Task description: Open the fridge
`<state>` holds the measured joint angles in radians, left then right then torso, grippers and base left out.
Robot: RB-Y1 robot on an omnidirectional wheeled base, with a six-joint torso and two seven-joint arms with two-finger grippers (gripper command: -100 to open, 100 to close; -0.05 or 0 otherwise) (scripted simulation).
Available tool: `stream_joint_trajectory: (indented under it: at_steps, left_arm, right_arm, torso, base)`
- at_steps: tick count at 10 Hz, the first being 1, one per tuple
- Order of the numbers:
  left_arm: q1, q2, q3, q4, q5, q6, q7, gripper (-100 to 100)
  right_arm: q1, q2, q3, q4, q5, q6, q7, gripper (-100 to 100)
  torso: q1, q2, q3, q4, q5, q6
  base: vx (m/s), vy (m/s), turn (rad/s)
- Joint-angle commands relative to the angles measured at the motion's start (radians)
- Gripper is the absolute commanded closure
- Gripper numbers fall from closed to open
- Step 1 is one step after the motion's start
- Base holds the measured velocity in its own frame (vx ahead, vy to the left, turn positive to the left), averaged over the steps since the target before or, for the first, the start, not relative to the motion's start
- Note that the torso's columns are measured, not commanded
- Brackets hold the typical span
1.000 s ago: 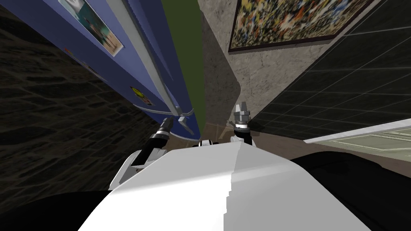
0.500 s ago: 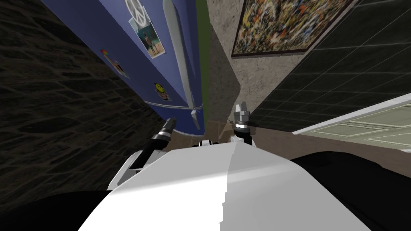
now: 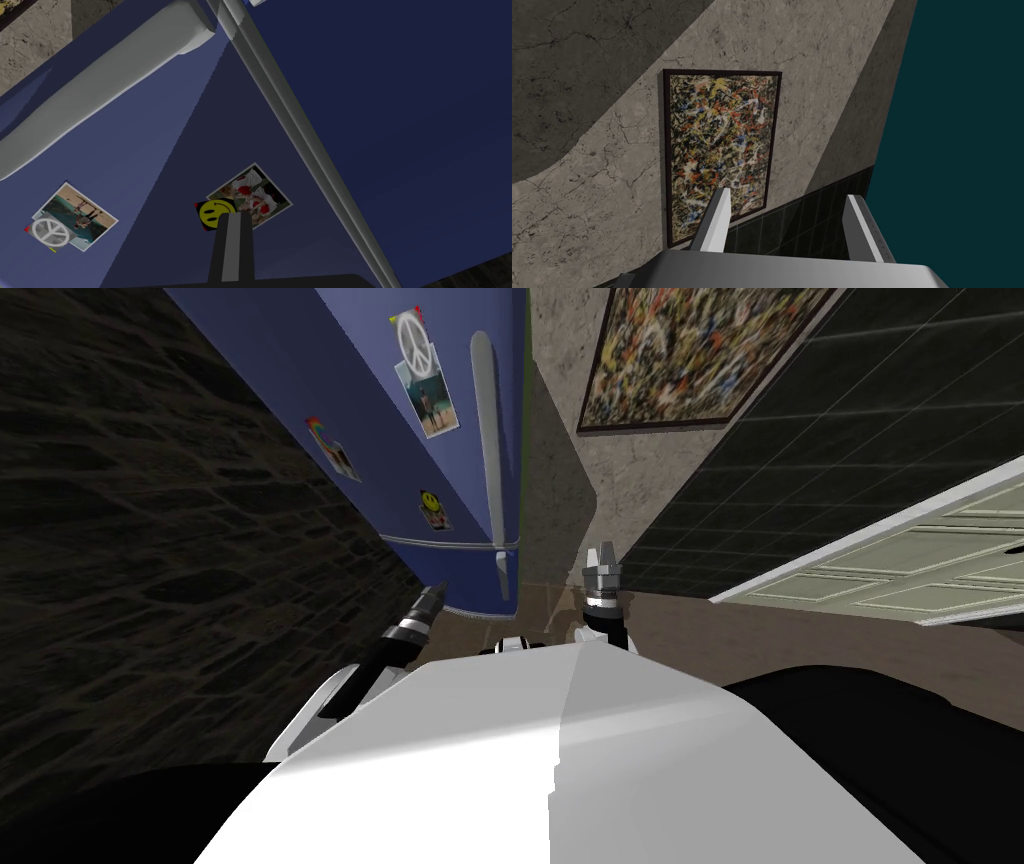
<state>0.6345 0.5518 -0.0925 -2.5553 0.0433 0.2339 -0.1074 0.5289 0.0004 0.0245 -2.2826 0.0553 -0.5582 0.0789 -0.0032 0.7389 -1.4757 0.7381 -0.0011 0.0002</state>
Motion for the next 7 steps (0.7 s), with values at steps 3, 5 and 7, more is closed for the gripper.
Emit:
stream_joint_trajectory:
  at_steps: [3, 5, 7]
  left_arm:
    - [-0.003, 0.003, -0.003, 0.053, -0.003, 0.003, -0.005, -100]
    - [-0.011, 0.001, 0.012, 0.082, -0.008, 0.020, -0.009, -100]
    - [-0.022, -0.002, 0.030, 0.092, -0.016, 0.041, -0.014, -100]
  right_arm:
    - [0.001, 0.000, 0.000, 0.000, 0.000, 0.000, 0.000, 0]
    - [0.001, 0.001, 0.000, 0.000, 0.000, 0.000, 0.000, 0]
    - [0.001, 0.001, 0.000, 0.000, 0.000, 0.000, 0.000, 0]
  torso:
    - [-0.005, -0.009, -0.005, -0.003, -0.001, 0.000]
    - [-0.001, -0.007, -0.004, -0.002, 0.000, 0.000]
    - [0.002, -0.002, -0.001, -0.001, 0.001, 0.000]
  base:
    - [-0.013, 0.007, 0.002]
    - [0.137, -0.115, 0.014]
    - [0.131, -0.155, 0.022]
